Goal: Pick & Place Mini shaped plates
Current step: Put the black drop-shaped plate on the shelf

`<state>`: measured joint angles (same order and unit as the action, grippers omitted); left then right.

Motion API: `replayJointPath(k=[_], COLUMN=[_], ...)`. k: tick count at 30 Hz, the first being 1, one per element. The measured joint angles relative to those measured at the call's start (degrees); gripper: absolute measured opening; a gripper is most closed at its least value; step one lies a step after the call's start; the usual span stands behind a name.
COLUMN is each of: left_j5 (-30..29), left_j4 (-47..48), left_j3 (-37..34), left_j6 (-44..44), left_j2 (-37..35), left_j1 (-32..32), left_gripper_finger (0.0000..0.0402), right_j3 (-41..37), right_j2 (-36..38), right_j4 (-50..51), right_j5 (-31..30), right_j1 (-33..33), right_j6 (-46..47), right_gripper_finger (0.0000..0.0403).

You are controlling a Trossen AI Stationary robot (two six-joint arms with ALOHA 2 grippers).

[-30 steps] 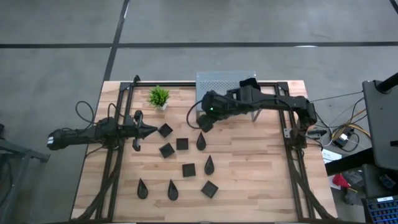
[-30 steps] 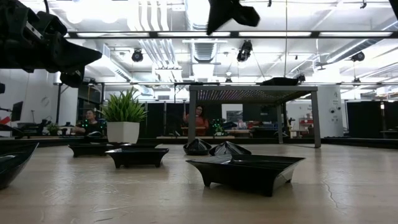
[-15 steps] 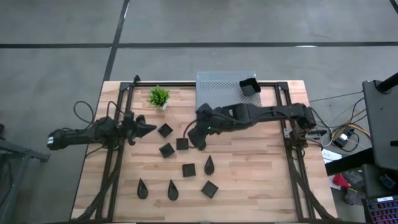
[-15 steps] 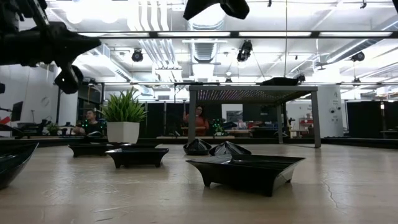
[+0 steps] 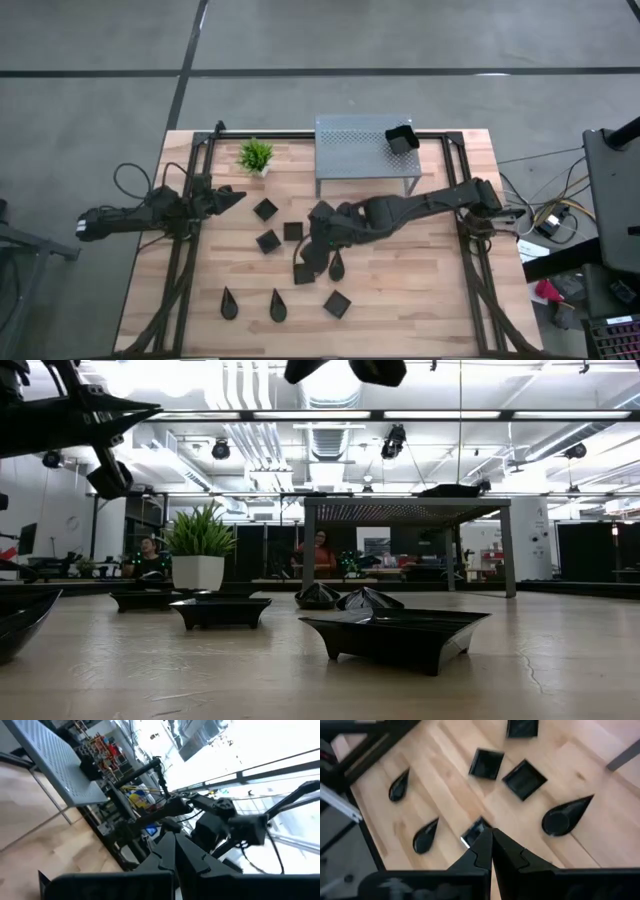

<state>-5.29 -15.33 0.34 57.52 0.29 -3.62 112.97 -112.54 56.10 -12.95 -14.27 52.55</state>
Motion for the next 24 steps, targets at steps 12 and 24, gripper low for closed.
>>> replayJointPath(k=[12, 24], left_j5=[4.86, 5.11], left_j4=[-1.15, -4.28], left_j3=[2.66, 7.24], left_j6=[5.95, 7.80], left_j2=[3.75, 5.40], left_j1=[0.09, 0.09], left_gripper_finger=[0.0093, 0.0111], right_j3=[-3.84, -8.47], right_j2=[-0.18, -0.21], right_j4=[4.98, 4.87], right_j5=[0.15, 1.04], right_j1=[-5.01, -10.90], right_j6=[5.45, 13.00], right_gripper_finger=[0.0008, 0.0008])
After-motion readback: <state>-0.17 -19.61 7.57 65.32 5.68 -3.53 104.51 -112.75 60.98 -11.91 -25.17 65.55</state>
